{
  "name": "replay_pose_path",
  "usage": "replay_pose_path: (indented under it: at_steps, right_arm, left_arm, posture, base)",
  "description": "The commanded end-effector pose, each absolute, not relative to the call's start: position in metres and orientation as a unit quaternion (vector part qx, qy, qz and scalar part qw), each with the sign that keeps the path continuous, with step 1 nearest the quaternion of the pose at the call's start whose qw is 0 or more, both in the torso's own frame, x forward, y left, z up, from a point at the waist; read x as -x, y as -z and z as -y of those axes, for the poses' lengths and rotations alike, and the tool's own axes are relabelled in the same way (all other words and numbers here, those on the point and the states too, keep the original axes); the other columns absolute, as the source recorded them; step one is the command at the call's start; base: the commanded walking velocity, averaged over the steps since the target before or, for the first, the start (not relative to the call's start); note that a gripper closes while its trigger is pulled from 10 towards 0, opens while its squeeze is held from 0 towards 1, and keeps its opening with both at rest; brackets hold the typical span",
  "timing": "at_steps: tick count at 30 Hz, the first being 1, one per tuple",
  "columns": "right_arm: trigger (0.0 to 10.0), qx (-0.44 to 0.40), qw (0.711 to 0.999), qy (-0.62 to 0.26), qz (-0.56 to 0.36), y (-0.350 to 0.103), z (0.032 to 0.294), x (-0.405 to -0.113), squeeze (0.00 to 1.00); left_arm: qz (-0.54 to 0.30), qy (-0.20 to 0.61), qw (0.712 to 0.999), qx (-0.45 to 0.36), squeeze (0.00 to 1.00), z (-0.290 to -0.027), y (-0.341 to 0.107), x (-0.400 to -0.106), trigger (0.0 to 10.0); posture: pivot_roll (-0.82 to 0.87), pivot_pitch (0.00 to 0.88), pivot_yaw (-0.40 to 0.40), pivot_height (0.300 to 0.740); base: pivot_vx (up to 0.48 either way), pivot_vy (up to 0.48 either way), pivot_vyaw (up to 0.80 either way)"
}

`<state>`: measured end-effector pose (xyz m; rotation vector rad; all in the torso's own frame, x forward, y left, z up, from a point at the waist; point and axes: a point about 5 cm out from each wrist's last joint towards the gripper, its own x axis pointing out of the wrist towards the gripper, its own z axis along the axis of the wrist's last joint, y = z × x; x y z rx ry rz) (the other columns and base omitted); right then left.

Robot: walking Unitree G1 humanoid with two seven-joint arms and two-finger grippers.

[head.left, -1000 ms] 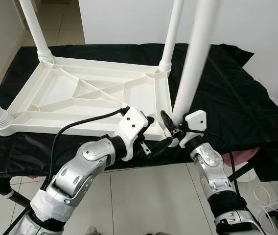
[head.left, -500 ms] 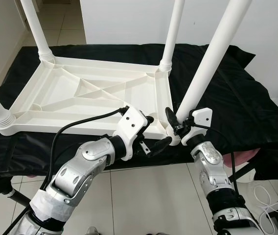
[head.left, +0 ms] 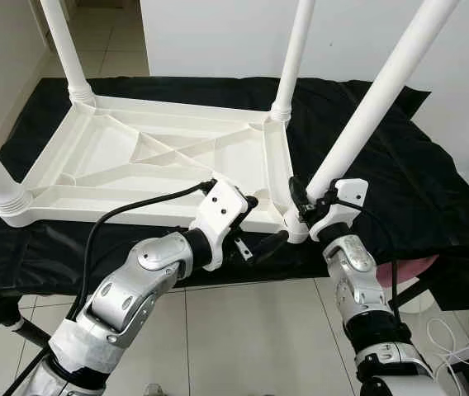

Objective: Building children table

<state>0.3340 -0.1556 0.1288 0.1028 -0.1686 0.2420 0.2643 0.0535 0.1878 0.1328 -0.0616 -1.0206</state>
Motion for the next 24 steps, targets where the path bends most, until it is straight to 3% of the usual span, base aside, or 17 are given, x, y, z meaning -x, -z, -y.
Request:
replay_pose_path:
  at_steps: [1, 9, 24]
  right_arm:
    - [10.0, -0.037, 0.994, -0.088, -0.061, -0.067, 0.167, -0.315, 0.0]
    - [10.0, 0.029, 0.992, -0.121, -0.028, -0.076, 0.151, -0.315, 0.0]
    - [10.0, 0.027, 0.991, -0.123, -0.043, -0.066, 0.155, -0.309, 0.0]
  left_arm:
    - [0.034, 0.522, 0.85, -0.065, 0.0, -0.05, -0.191, -0.259, 10.0]
    - [0.034, 0.521, 0.85, -0.064, 0.0, -0.05, -0.192, -0.26, 10.0]
    - [0.035, 0.522, 0.85, -0.065, 0.0, -0.05, -0.192, -0.26, 10.0]
  posture:
    - [0.04, 0.092, -0.01, 0.74]
    - [0.04, 0.088, -0.013, 0.74]
    - [0.04, 0.085, -0.01, 0.74]
  base:
    - [0.0, 0.0, 0.0]
    - [0.0, 0.0, 0.0]
    - [0.0, 0.0, 0.0]
